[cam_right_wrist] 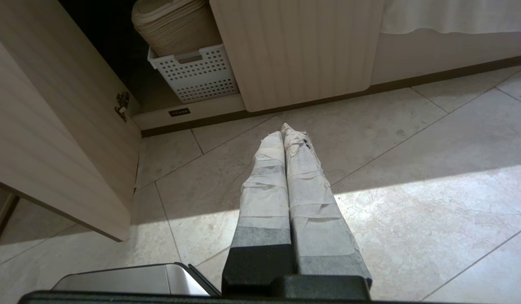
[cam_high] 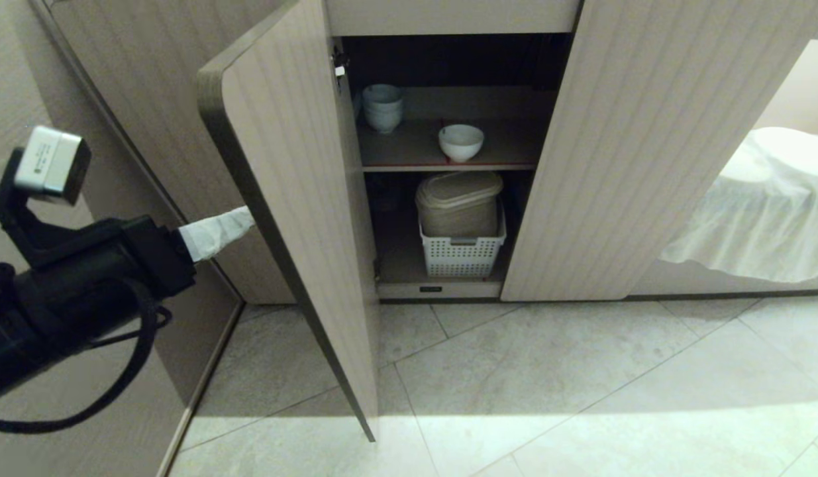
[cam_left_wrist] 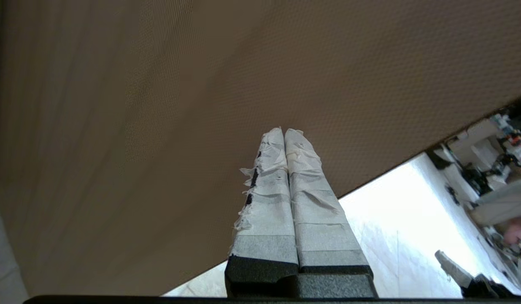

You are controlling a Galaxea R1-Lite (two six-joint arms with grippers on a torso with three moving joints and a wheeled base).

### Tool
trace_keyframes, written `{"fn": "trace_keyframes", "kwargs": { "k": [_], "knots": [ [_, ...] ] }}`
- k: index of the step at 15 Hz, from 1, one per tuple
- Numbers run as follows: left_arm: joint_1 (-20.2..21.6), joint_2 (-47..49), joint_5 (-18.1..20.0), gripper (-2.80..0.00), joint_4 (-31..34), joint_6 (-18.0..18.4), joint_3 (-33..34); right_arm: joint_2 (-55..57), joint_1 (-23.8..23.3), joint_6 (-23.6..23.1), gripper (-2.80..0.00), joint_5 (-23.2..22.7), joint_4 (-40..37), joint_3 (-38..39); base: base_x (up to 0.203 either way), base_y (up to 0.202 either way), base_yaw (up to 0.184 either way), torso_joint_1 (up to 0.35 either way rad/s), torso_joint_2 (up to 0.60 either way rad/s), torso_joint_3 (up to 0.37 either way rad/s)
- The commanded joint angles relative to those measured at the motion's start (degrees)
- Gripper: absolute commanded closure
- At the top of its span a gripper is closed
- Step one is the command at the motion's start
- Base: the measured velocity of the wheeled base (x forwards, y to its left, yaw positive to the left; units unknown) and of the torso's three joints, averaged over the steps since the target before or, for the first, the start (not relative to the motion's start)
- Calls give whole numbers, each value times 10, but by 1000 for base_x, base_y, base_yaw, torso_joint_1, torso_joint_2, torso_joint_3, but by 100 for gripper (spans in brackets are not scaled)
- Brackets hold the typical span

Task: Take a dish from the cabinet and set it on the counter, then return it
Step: Close the cabinet door

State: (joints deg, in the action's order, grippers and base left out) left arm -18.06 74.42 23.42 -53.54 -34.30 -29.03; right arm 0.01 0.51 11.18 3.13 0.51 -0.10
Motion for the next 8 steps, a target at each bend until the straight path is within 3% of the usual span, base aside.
{"fn": "trace_keyframes", "kwargs": {
  "k": [1,8],
  "knots": [
    [-18,33,1,0,-4,-2,-5,0,0,1,0,0,0,0,0,0,0,0,0,0],
    [-48,98,0,0,-64,-3,-19,0,0,1,0,0,0,0,0,0,0,0,0,0]
  ]
}}
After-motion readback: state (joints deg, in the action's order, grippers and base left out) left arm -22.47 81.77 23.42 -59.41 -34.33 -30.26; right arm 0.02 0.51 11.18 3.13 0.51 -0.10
